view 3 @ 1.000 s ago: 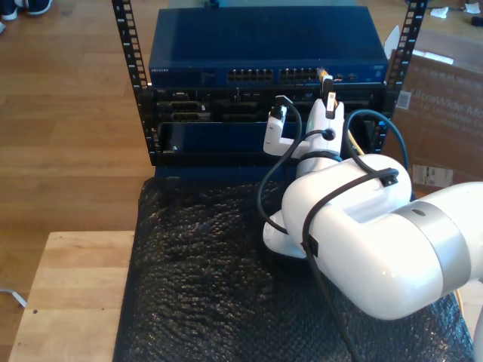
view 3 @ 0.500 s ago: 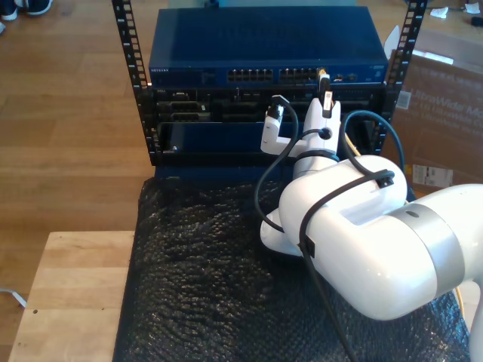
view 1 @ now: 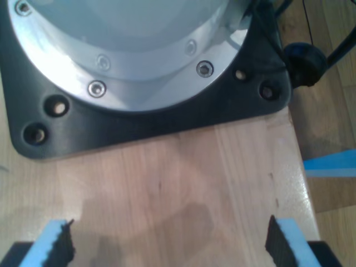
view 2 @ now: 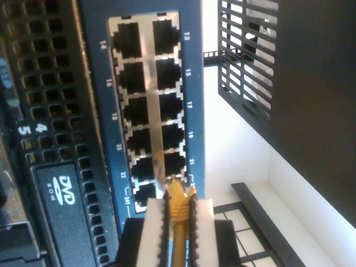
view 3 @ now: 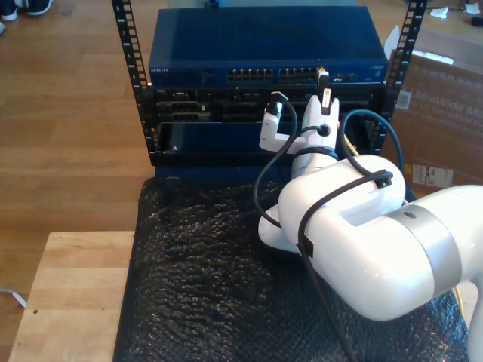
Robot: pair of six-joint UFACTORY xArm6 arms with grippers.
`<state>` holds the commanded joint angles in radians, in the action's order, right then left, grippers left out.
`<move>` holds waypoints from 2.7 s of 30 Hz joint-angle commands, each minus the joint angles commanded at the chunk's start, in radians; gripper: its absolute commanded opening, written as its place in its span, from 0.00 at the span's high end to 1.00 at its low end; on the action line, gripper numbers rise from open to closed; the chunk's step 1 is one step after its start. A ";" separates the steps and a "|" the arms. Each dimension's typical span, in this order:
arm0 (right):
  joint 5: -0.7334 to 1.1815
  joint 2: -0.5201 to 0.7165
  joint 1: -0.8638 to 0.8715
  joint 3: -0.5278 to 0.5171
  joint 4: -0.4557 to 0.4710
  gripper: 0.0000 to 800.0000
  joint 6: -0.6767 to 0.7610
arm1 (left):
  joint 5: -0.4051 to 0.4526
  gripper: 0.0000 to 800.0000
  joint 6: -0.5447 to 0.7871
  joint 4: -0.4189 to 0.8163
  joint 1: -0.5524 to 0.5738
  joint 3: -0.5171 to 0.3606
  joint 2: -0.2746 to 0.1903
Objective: Grab the cable and plug it in
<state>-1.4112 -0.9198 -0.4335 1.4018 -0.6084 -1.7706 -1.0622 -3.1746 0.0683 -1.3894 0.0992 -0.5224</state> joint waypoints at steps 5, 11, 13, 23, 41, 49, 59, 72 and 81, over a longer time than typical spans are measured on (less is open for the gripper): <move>0.000 0.005 0.000 -0.005 0.000 0.96 0.005 | 0.000 0.00 0.000 0.000 0.000 0.000 0.000; -0.003 0.026 -0.005 -0.037 0.017 0.75 0.005 | 0.000 0.00 0.000 0.000 0.000 0.000 0.000; -0.008 0.049 -0.005 -0.061 0.018 0.73 0.011 | 0.000 0.00 0.000 0.000 0.000 0.000 0.000; 0.057 0.161 -0.038 -0.216 0.017 0.62 0.009 | 0.000 0.00 0.000 0.000 0.000 0.000 -0.002; 0.628 0.661 0.060 -0.591 0.026 0.24 0.005 | 0.000 0.00 0.000 0.000 0.000 0.000 -0.002; 0.944 0.888 0.192 -0.724 0.084 0.11 -0.046 | 0.000 0.00 0.000 0.000 0.000 0.000 0.000; 1.295 1.169 0.381 -0.899 0.109 0.01 -0.172 | 0.000 0.00 0.000 0.000 0.000 0.000 0.000; 1.720 1.490 0.770 -1.017 0.166 0.00 -0.384 | 0.000 0.00 0.000 0.000 0.000 0.000 0.000; 2.111 1.560 1.089 -1.005 0.241 0.00 -0.634 | 0.000 0.00 0.000 0.000 0.000 0.000 0.000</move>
<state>0.7000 0.6406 0.6559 0.3968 -0.3675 -2.4043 -1.0622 -3.1746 0.0683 -1.3894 0.0992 -0.5224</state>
